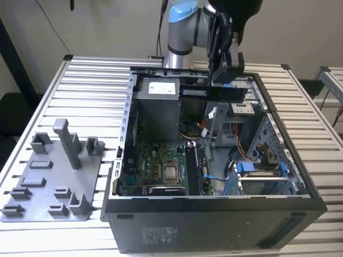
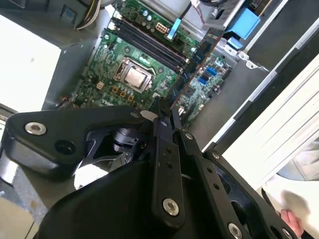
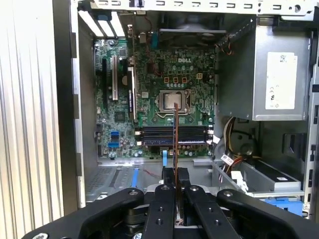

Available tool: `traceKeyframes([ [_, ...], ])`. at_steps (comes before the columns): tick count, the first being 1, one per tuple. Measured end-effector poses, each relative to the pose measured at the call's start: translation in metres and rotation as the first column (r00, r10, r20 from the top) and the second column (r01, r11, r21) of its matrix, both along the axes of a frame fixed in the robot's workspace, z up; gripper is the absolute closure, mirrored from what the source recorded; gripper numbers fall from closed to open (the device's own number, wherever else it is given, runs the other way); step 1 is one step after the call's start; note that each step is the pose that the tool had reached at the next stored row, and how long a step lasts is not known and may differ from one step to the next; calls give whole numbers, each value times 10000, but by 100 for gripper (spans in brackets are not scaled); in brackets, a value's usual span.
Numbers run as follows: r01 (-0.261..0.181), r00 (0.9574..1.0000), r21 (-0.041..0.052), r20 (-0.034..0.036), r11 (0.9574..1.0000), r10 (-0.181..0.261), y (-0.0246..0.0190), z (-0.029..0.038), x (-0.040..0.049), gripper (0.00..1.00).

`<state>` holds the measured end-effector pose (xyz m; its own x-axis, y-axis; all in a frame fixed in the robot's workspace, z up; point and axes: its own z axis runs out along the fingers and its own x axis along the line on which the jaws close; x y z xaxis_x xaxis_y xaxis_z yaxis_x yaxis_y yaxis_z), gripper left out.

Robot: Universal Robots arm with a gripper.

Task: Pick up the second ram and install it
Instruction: 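Pick up the second ram and move it above second insertion slot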

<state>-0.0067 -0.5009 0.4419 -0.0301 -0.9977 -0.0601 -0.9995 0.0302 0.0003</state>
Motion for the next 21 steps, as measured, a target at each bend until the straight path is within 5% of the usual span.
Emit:
traceKeyframes([
  [7, 0, 10000, 15, 0, 10000, 0, 197, 0, 1, 86],
  [15, 0, 10000, 468, 1, 9989, 0, 317, -1, 6, 86],
  [21, 0, 10000, 492, 0, 9988, 0, 442, -2, 12, 86],
])
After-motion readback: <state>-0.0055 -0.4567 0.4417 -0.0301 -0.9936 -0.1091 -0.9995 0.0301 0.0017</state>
